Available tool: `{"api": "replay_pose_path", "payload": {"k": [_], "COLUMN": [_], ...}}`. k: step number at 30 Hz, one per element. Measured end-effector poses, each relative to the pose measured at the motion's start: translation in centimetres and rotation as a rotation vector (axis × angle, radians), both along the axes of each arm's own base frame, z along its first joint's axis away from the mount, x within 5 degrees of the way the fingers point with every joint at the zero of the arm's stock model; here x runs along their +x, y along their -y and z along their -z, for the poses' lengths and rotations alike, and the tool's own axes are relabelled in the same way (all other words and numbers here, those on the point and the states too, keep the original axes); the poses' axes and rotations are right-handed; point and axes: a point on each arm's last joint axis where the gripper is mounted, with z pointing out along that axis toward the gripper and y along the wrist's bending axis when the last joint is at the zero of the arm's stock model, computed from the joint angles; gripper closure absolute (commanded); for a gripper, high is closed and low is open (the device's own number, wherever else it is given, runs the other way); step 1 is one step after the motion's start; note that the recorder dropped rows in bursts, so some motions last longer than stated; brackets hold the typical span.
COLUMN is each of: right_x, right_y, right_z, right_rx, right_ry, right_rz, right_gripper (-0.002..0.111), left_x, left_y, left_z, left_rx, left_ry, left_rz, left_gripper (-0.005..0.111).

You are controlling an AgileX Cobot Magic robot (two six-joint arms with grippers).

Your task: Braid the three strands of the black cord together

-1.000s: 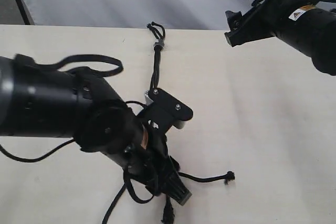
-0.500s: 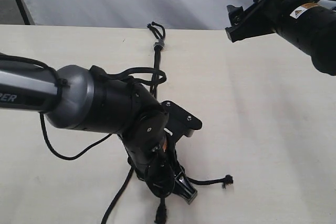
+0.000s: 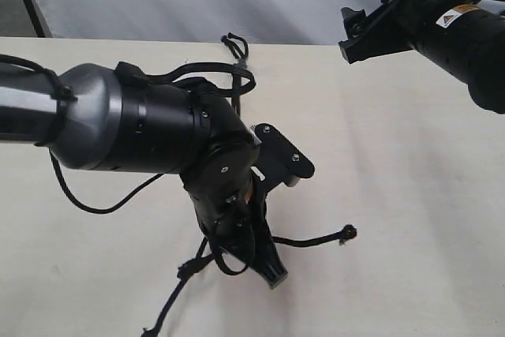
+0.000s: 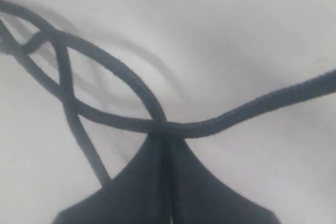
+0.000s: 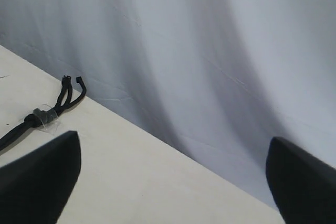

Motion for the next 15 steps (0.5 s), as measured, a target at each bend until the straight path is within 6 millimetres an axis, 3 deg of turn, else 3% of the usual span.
{"api": "replay_pose_path", "payload": {"k": [15], "right_x": [0.0], "right_y": [0.0], "right_z": [0.0], "right_rx": [0.017], "right_ry": [-0.001], "right_rz": [0.004], "right_gripper": [0.020], "left_x": [1.8], "left_y": [-1.6], "left_z": [0.1], "left_rx": [0.315], "left_ry": [0.205], "left_rz": [0.350], "left_gripper": [0.107]}}
